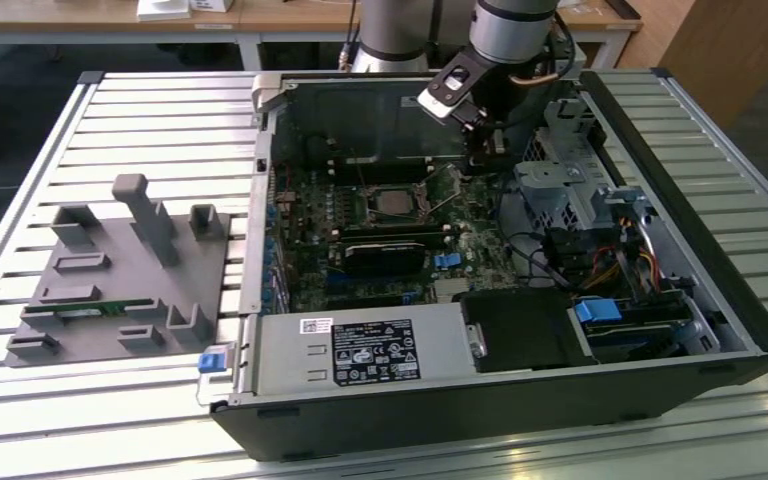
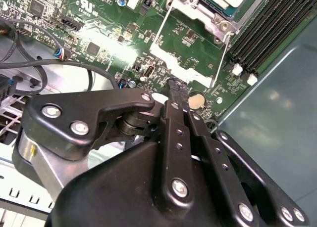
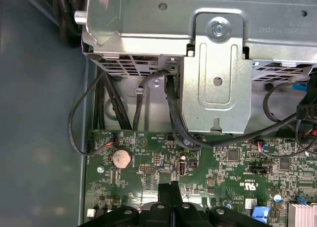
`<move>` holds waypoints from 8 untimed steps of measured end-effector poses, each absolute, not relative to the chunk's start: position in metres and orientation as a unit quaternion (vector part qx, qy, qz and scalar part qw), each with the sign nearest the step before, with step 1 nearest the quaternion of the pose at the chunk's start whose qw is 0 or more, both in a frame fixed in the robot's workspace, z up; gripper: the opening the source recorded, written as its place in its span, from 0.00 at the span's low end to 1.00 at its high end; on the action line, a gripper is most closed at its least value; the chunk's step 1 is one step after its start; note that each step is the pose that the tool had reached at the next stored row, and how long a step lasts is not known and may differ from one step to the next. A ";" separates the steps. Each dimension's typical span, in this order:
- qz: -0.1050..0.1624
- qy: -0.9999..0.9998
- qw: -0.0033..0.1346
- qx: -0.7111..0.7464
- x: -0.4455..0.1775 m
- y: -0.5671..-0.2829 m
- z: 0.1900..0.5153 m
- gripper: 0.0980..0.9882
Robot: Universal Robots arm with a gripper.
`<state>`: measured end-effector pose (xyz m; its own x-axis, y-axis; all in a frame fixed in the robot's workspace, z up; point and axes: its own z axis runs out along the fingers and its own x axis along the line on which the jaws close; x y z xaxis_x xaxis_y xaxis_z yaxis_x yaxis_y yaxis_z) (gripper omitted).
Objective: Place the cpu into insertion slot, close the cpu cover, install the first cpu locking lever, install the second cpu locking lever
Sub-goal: 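Close the cpu cover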
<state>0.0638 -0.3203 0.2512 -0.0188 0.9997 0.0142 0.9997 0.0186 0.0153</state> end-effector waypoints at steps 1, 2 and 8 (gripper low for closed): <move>0.010 0.714 0.000 0.700 0.064 -0.320 0.251 0.01; 0.010 0.714 0.000 0.700 0.064 -0.320 0.250 0.01; 0.009 0.714 -0.001 0.700 0.066 -0.319 0.245 0.01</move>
